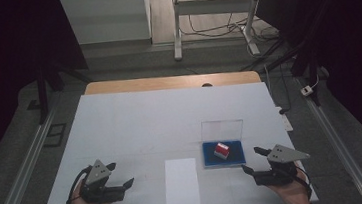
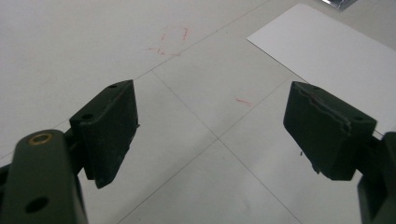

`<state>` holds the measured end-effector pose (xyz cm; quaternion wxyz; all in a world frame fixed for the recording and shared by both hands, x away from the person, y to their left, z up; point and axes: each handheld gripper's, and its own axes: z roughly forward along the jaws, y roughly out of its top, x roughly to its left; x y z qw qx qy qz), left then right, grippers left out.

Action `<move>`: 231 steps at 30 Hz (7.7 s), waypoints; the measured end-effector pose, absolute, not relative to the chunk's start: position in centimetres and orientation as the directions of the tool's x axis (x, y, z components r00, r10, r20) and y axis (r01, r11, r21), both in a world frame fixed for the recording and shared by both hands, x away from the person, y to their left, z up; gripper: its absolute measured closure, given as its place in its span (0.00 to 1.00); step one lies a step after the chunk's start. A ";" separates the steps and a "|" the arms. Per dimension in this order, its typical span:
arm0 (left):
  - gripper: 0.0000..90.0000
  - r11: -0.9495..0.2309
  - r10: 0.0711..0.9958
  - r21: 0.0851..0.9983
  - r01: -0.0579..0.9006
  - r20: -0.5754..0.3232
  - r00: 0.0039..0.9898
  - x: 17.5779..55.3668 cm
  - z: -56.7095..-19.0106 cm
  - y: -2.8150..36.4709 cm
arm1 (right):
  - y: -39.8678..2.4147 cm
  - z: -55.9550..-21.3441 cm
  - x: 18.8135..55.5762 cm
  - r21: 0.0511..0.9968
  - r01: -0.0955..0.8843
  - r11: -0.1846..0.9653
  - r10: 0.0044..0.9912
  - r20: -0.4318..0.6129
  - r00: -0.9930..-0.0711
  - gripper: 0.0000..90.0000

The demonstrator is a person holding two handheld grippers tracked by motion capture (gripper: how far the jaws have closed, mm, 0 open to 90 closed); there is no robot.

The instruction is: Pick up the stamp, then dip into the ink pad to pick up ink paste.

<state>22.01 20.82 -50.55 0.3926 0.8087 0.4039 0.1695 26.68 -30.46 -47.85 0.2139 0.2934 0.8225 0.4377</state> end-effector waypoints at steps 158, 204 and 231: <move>0.22 -0.386 0.789 0.760 0.523 -0.022 0.613 22.8 -51.2 19.6 | -23.4 -44.6 32.9 0.750 0.364 0.552 0.581 -0.032 -0.814 0.78; 0.22 -0.393 0.786 0.756 0.524 -0.019 0.618 22.7 -51.3 19.6 | -22.5 -47.6 33.7 0.679 0.387 0.624 0.600 -0.099 -0.794 0.78; 0.22 -0.403 0.785 0.746 0.530 -0.015 0.619 22.8 -51.6 19.4 | -22.3 -48.0 34.2 0.651 0.424 0.629 0.607 -0.071 -0.791 0.78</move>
